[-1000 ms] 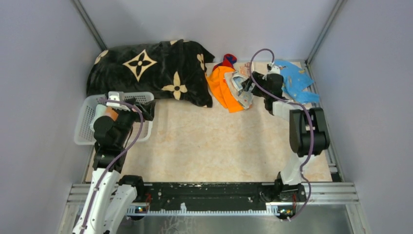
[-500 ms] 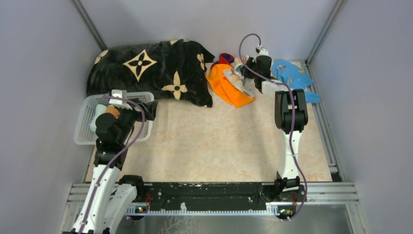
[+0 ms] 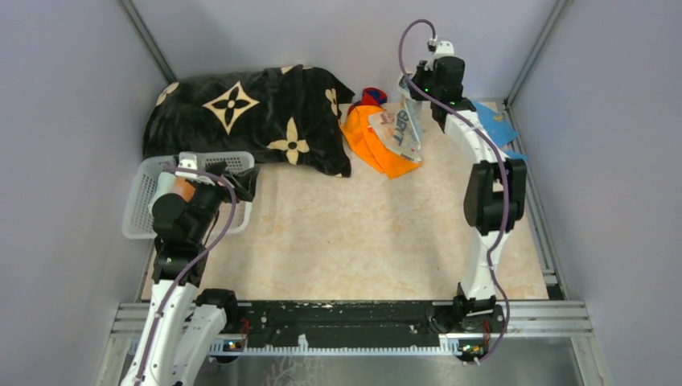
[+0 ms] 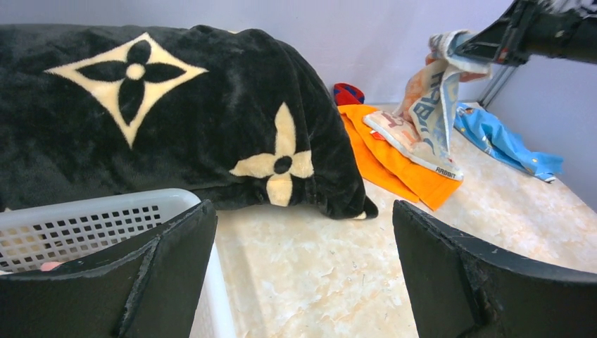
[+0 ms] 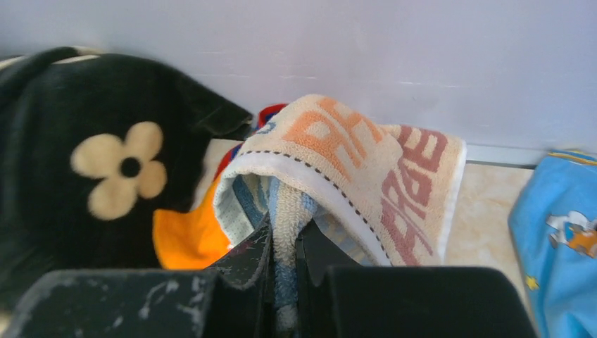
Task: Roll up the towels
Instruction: Pick up the towel at the corner of the board, then place the towel at the center of the board.
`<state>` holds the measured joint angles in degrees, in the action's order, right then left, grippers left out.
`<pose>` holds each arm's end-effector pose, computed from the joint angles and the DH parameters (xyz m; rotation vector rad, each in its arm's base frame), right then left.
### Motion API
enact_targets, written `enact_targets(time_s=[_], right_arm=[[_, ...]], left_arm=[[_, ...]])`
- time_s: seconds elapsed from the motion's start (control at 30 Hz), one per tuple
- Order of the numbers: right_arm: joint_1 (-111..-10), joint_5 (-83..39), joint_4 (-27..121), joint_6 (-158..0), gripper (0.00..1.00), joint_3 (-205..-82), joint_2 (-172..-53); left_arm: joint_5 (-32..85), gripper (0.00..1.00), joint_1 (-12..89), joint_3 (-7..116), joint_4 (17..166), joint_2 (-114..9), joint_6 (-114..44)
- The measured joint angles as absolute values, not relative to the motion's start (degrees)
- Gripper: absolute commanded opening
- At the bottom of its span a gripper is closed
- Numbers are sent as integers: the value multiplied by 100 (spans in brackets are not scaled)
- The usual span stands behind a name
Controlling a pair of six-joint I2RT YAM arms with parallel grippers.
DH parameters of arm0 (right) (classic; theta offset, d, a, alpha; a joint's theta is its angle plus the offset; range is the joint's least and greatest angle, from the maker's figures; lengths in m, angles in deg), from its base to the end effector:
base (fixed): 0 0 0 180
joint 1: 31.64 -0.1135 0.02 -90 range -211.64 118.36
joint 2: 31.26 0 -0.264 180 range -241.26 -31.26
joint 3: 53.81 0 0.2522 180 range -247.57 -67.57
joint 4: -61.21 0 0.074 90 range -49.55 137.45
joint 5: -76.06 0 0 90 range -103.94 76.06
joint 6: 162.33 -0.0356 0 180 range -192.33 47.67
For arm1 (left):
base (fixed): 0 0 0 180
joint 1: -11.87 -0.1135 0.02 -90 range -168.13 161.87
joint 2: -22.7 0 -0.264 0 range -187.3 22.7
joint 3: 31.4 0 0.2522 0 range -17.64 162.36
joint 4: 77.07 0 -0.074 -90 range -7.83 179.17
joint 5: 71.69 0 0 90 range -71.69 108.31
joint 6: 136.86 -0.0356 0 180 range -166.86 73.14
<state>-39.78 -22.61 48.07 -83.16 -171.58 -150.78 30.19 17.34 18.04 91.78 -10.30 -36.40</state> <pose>0.5018 0.0772 0.3075 -0.0640 1.8424 0.3708 0.1475 -0.0215 0.3387 0.1045 1.4882 -0.3780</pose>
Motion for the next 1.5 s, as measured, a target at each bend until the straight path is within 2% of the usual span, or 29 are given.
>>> enact_targets(time_s=[0.23, 0.37, 0.63, 0.77, 0.9, 0.97, 1.13, 1.27, 1.37, 1.5], right_arm=[[-4221, -2477, 4127, -8202, 4, -16102, -12836], [-4907, -2525, 3981, -8148, 4, -15759, -11752], [-6463, -2445, 3977, -8185, 5, -15468, -11183], [-6793, -2309, 4261, -8377, 10, -14384, -10759], [-6784, -1649, 4197, -8493, 12, -12961, -10208], [-6784, -1207, 3994, -8530, 17, -12398, -9951], [-6782, 382, 2989, -8983, 43, -11150, -8956], [-6773, 1402, 2250, -9413, 61, -10830, -8191], [-6771, 1844, 2036, -9571, 64, -10747, -7774], [-6773, 1855, 2125, -9547, 65, -10640, -7527]], left_arm=[[3203, 99, 1734, 1804, 9205, -811, -3623], [3434, 99, 1734, 1804, 9224, -792, -3474], [4352, 90, 1734, 1979, 9108, -1310, -3017], [4768, 90, 1776, 2073, 8988, -1786, -2823], [4835, 90, 2134, 2068, 8907, -2068, -2648], [4685, 90, 2620, 2068, 8903, -2219, -2611], [4202, 88, 4007, 2068, 8938, -2973, -2558], [3837, 88, 4528, 2068, 8940, -3602, -2504], [3546, 87, 4849, 2068, 8936, -3941, -2475], [3340, 85, 5144, 2057, 8912, -4295, -2386]])
